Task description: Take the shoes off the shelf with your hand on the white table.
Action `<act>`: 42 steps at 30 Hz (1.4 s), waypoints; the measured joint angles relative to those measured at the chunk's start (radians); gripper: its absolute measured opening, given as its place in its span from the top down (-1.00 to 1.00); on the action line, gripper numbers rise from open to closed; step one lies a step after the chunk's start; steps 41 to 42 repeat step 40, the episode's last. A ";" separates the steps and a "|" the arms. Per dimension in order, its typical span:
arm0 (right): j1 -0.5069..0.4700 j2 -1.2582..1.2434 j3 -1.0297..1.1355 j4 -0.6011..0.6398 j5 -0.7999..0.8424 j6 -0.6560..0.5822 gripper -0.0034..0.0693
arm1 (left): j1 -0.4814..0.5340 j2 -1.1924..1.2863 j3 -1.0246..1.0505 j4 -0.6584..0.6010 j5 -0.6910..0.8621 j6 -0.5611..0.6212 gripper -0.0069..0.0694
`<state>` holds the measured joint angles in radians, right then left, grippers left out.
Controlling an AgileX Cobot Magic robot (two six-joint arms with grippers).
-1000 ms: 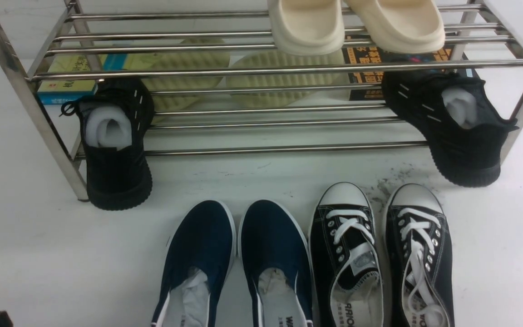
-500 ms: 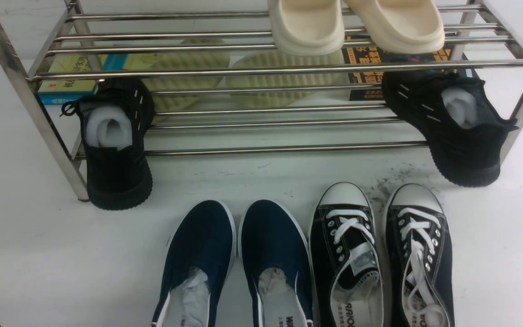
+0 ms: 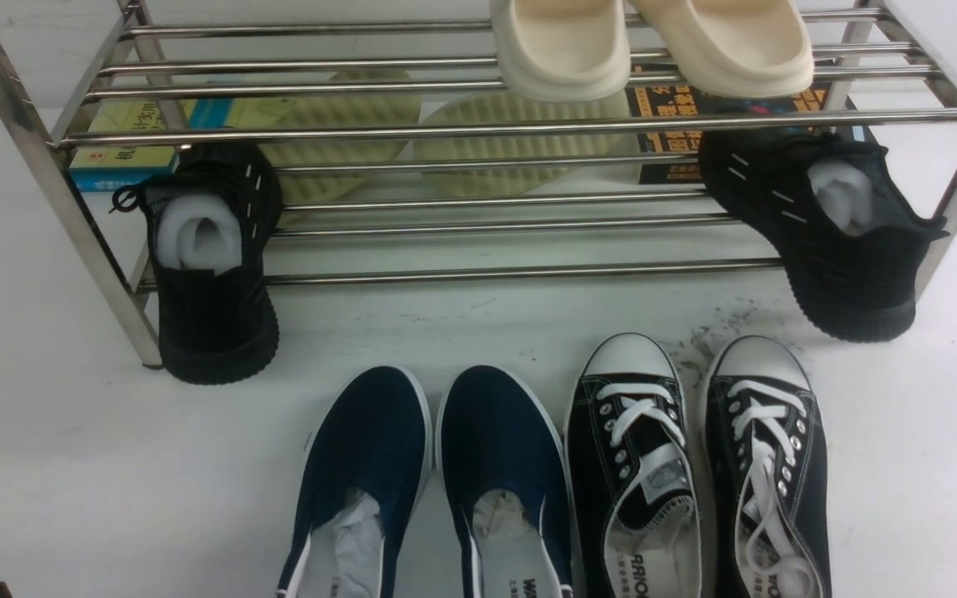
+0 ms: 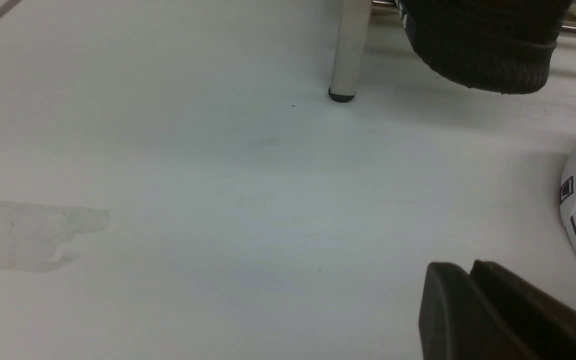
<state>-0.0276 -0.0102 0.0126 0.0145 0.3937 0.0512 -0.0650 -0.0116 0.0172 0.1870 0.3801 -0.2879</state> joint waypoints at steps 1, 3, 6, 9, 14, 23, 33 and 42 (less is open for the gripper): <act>0.000 0.000 0.000 0.000 0.000 0.000 0.25 | 0.000 0.000 0.000 0.000 0.000 0.000 0.60; 0.000 0.000 0.000 0.000 0.000 0.000 0.25 | 0.000 0.000 0.000 0.003 0.000 0.000 0.60; 0.000 0.000 0.000 0.000 0.000 0.000 0.25 | 0.000 0.000 0.000 0.010 0.000 0.000 0.59; 0.000 0.000 0.000 0.000 0.000 0.000 0.25 | 0.000 0.000 0.000 0.011 0.000 0.000 0.58; 0.000 0.000 0.000 0.000 0.000 0.000 0.25 | 0.000 0.000 0.000 0.011 0.000 0.000 0.57; 0.000 0.000 0.000 0.000 0.000 0.000 0.25 | 0.000 0.000 0.000 0.014 0.000 0.000 0.55; 0.000 0.000 0.000 0.000 0.000 0.000 0.25 | 0.000 0.000 0.000 0.014 0.000 0.000 0.54; 0.000 0.000 0.000 0.000 0.000 0.000 0.25 | 0.000 0.000 0.000 0.014 0.000 0.000 0.51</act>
